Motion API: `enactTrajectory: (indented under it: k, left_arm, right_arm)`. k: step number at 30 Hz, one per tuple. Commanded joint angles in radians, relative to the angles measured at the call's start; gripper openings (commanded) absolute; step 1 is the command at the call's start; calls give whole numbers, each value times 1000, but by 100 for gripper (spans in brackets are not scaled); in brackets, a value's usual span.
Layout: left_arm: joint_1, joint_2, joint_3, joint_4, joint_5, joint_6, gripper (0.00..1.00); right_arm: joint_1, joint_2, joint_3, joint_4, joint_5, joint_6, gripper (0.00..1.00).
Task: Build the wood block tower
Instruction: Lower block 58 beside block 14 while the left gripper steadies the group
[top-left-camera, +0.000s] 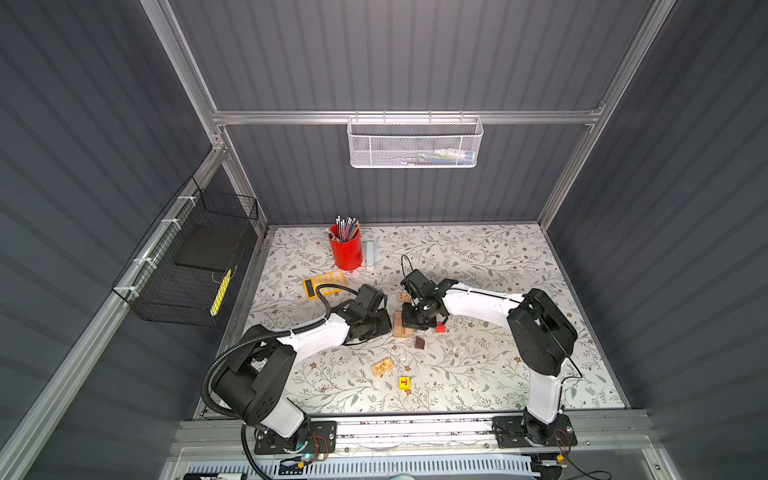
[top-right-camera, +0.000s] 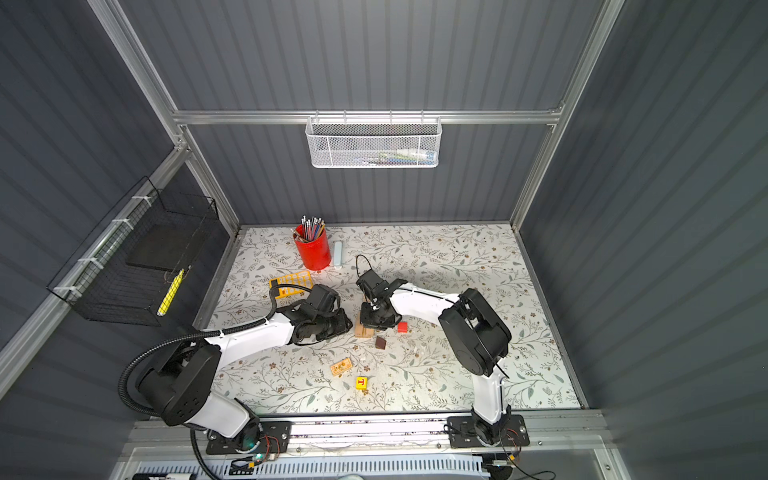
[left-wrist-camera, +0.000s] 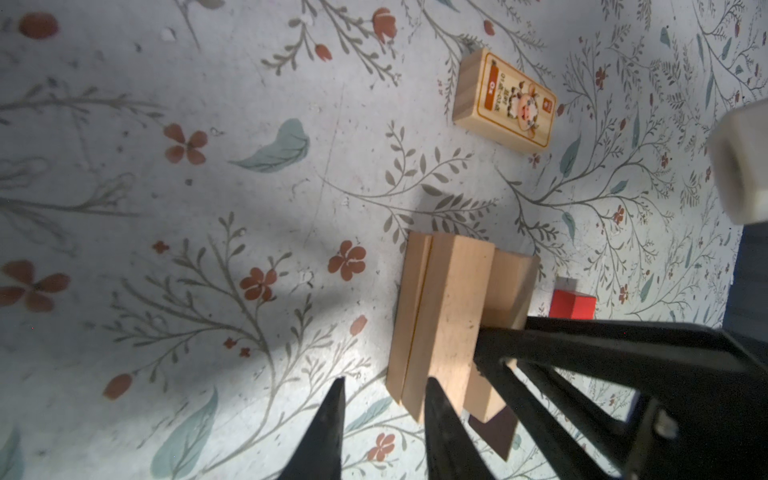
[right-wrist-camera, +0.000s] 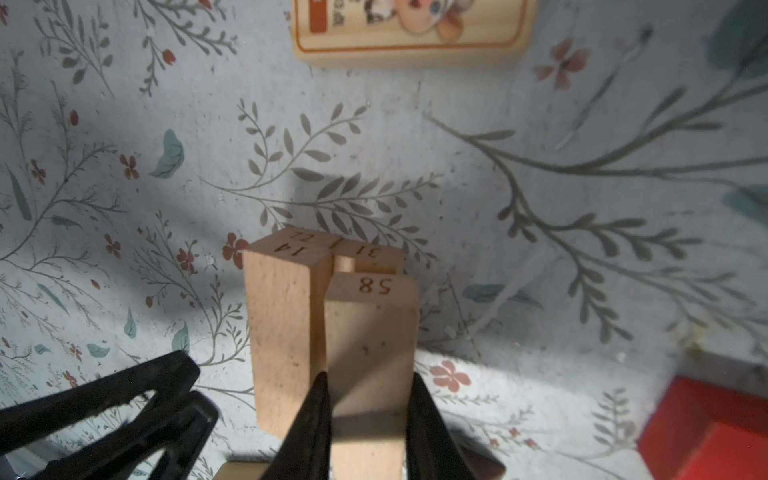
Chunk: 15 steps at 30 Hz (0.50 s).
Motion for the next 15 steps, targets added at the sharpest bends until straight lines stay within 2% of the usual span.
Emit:
enactTrajectory:
  k: [1, 15]
  left_arm:
    - [4, -2, -11, -11, 6, -5, 33]
    - [4, -18, -7, -23, 3, -1, 33]
  right_arm:
    - [6, 7, -8, -5, 6, 12, 26]
    - [8, -17, -21, 4, 7, 24, 34]
